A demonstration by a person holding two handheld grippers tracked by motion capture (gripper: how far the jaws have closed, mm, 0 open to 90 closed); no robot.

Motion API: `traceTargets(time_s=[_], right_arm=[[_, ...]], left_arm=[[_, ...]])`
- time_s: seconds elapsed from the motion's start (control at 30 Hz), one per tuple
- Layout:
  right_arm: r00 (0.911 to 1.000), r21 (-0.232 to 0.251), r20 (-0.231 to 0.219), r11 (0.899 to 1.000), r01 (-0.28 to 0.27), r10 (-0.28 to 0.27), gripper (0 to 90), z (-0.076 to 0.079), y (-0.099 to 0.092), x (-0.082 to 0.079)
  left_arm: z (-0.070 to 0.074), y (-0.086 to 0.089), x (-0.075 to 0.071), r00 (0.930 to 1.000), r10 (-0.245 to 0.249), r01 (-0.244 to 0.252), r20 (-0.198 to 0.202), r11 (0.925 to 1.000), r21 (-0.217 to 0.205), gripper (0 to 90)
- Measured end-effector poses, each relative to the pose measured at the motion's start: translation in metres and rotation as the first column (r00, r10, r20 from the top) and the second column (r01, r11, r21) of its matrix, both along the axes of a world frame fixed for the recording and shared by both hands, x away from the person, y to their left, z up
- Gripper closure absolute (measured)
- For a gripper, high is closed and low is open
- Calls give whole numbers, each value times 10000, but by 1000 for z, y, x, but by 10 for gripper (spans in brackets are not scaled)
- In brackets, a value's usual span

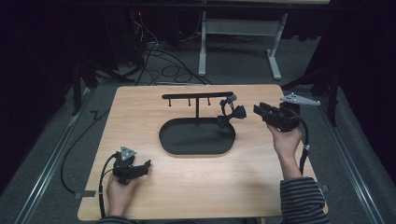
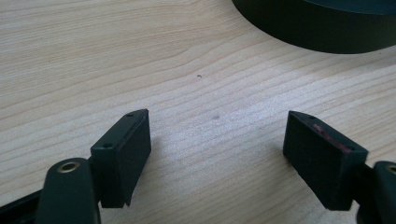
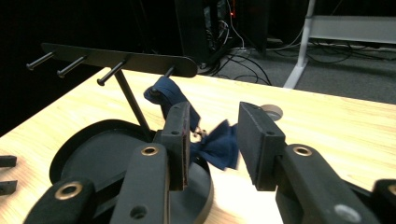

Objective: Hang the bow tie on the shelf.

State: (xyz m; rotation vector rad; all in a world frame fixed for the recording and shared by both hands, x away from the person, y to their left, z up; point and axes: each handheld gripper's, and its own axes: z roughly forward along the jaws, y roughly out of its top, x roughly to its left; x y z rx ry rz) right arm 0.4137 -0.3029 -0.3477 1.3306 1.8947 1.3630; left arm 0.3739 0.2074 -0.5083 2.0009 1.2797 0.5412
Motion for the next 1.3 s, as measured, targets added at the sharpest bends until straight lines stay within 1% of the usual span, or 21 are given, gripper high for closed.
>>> traceTargets(time_s=[0.13,0.27,0.33,0.4,0.53,0.73,0.93,1.0,1.13,1.3], right_arm=[[9999,-160,-98,9999,43,-45,666,1,-4,-3],[9999,-16,27,9999,119,-119,640,4,-8,-10],[9998,-33,108,9999,145,-144,629,5,-9,-13],[9999,4,63,9999,133,-133,618,5,-10,-15],[9999,-41,-81,10000,70,-70,605,1,-10,-17],[9998,41,-194,10000,62,-62,593,-8,-13,-23],[9998,83,-198,9999,67,-65,592,-12,-15,-29],[9998,18,-196,10000,47,-47,592,-13,-16,-30],[9997,112,-220,9999,85,-83,589,-15,-16,-33],[9998,141,-140,9998,112,-110,588,-21,-15,-43]], left_arm=[[0,0,0,10000,-12,12,-7,10000,-15,237],[0,0,0,10000,-18,18,8,10000,1,233],[0,0,0,10000,-27,27,-8,10000,8,233],[0,0,0,10000,-23,23,-4,10000,5,233],[0,0,0,10000,-24,24,-9,10000,-6,236],[0,0,0,10000,-26,26,-9,10000,-8,236],[0,0,0,10000,-24,24,-10,10000,-8,236],[0,0,0,10000,-17,17,-8,10000,-10,236],[0,0,0,10000,-26,26,-7,10000,-12,238],[0,0,0,10000,-36,36,-15,10000,20,233]])
